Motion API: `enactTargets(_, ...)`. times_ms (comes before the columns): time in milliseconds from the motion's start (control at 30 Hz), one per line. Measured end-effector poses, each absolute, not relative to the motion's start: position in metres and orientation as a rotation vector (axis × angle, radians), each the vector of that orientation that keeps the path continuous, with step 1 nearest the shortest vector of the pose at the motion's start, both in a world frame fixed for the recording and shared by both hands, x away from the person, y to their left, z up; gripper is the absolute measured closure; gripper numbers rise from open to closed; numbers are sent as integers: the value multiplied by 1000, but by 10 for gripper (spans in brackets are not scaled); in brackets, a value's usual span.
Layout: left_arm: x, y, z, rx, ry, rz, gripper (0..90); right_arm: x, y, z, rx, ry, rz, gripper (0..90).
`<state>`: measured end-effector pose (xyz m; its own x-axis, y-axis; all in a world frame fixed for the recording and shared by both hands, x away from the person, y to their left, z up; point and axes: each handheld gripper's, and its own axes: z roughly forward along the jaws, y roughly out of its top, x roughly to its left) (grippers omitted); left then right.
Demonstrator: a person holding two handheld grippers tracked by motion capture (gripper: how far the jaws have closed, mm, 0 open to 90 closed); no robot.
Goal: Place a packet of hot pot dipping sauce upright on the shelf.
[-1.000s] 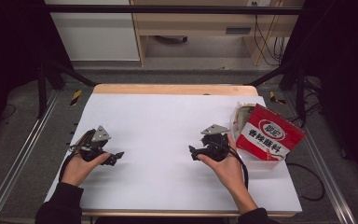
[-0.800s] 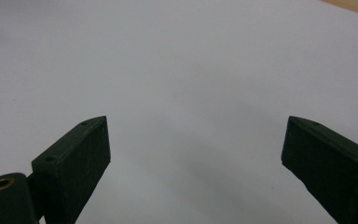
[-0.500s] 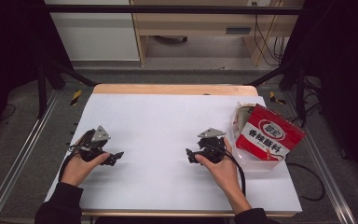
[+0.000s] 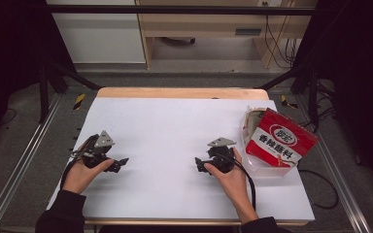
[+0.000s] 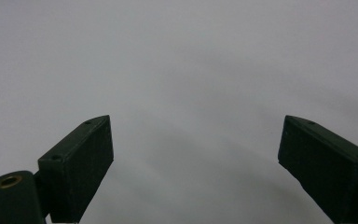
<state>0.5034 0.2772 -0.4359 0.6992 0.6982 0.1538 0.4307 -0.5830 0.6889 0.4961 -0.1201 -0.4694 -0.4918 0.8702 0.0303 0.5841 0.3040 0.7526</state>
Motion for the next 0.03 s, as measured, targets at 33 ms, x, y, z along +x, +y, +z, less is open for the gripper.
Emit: enactTargets(33,503,277,-435,2272,857,552,55,495,-120,-470,1288,2194,1004,109)
